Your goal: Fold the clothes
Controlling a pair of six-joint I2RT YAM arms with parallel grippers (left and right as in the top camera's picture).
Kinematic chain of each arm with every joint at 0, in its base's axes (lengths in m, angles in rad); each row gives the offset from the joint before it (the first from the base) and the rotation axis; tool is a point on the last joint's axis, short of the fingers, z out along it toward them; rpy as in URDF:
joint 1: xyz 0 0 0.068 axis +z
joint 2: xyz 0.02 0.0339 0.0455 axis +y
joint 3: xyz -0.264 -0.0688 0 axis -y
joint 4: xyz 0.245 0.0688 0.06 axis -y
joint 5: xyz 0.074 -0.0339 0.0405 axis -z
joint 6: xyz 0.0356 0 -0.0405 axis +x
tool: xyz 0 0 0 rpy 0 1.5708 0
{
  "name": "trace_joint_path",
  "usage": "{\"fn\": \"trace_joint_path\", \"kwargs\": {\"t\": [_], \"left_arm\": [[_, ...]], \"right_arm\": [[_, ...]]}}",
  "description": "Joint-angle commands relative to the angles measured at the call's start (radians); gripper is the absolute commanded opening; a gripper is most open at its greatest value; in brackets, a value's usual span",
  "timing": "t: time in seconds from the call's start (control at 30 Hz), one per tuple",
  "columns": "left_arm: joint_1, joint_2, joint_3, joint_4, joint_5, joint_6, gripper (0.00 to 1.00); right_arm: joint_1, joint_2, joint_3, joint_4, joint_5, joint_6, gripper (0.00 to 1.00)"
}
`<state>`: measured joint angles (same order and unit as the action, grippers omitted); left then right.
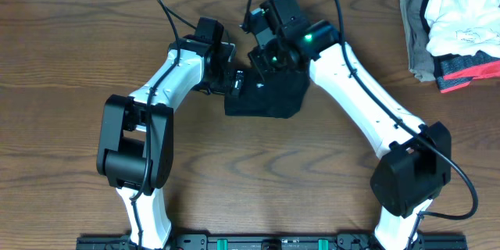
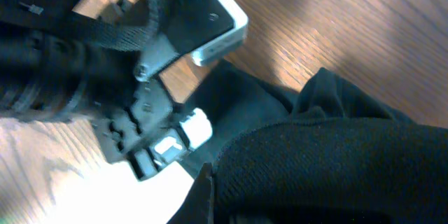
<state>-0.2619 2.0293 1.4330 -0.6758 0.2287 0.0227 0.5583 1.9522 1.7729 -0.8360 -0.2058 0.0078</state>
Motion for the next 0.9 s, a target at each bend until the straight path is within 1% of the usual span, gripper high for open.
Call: {"fn": "trace_joint_path", "kwargs": {"t": [0.0,0.13,0.27,0.4,0.6,0.87], "left_arm": [[0.027,-0.012,0.013,-0.001,-0.001,-0.051,1.00],[0.068,-0.051,0.013,-0.014,0.038,-0.078,0.98],[0.105,-0.097,0.013,-0.034,0.041,-0.110,0.98],[0.150,-0.153,0.013,-0.055,0.040,-0.115,0.98],[0.234,-0.213,0.013,-0.078,0.040,-0.138,0.98],[0.367,-0.223,0.013,-0.079,0.051,-0.179,0.98]], "right_arm": [[0.014,-0.003,0.013,0.019,-0.012,0.034,0.01],[0.015,-0.003,0.013,0.029,-0.027,0.041,0.01],[0.019,-0.002,0.013,0.045,-0.043,0.041,0.01],[0.031,0.009,0.013,0.071,-0.047,0.042,0.01],[0.058,0.065,0.013,0.111,-0.091,0.044,0.01],[0.110,0.152,0.013,0.188,-0.127,0.043,0.01]]}}
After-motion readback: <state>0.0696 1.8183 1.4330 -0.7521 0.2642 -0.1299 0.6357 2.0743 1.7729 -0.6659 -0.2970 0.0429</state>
